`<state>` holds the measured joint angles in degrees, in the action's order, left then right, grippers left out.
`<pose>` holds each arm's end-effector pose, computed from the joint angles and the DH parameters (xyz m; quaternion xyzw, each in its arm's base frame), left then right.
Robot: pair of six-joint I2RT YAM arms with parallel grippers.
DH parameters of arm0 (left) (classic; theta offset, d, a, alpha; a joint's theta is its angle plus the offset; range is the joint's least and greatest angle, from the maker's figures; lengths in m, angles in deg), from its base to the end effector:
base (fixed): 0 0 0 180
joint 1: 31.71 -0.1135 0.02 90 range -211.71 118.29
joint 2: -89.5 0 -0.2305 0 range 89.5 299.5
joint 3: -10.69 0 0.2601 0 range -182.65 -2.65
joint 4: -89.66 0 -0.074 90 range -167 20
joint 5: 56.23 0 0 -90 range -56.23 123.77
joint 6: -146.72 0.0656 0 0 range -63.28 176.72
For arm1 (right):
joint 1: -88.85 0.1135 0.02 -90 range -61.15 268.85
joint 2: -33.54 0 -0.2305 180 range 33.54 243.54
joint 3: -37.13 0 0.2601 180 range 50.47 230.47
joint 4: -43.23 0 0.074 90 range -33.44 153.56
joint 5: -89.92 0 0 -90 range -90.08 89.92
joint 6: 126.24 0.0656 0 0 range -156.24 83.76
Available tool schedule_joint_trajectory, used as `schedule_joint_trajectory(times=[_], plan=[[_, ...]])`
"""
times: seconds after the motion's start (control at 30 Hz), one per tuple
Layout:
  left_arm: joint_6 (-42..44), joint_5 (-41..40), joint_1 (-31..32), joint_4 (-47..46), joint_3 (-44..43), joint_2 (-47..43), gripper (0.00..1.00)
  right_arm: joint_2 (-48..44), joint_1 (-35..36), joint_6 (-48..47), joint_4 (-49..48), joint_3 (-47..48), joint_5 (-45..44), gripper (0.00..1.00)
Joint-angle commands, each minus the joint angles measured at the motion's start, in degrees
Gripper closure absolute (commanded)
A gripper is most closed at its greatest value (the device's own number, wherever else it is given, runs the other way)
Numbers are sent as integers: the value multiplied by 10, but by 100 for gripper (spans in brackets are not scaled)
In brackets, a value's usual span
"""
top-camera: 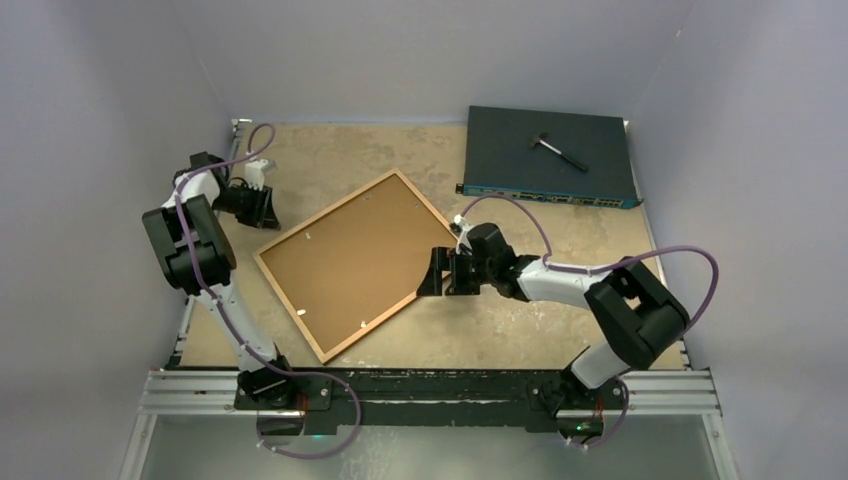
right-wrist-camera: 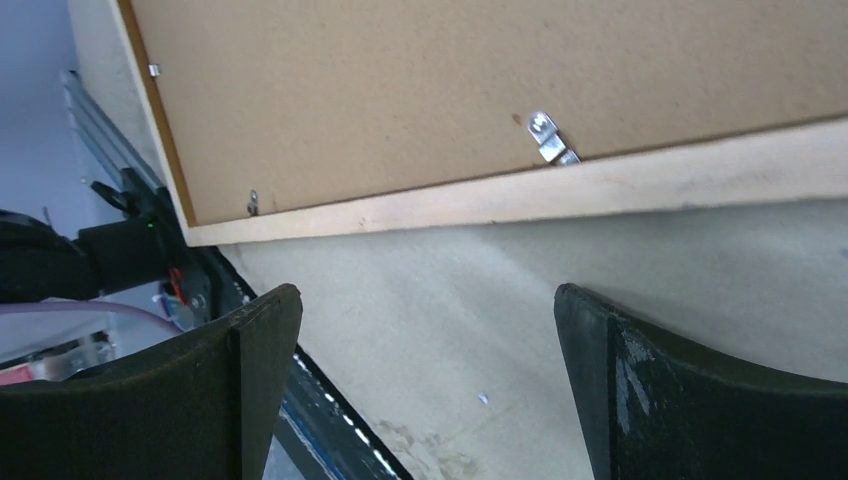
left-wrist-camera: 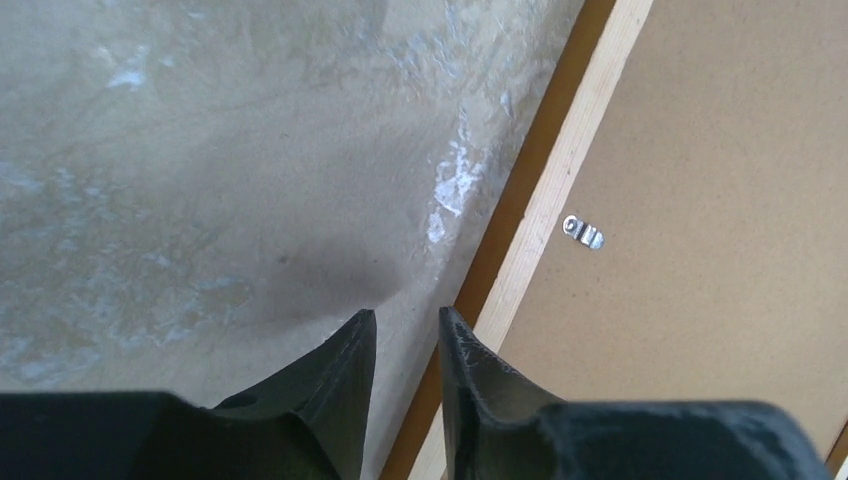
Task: Put the photo into the frame
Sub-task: Adjust the photo frame at the center of the board.
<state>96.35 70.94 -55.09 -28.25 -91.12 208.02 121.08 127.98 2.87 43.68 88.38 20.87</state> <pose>0.3863 0.1238 0.1174 0.1641 0.9295 -0.2221 0.2446 0.2397 0.2253 0.1089 -0.0816 0.8790 0.4042 0.2394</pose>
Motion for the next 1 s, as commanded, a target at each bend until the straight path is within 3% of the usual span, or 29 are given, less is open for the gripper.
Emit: schedule_joint_trajectory(times=[0.0,0.3,0.63,0.97], plan=[[-7,-3,4,-18,43,-2,77,38,-5,17,-58,34,34,1],[40,-16,2,5,129,-27,93,110,-10,-14,-46,124,4,1],[90,-5,1,35,247,-99,100,139,-11,-31,-32,155,-40,1],[117,46,-1,91,276,-130,100,46,-7,-46,36,157,-142,2]])
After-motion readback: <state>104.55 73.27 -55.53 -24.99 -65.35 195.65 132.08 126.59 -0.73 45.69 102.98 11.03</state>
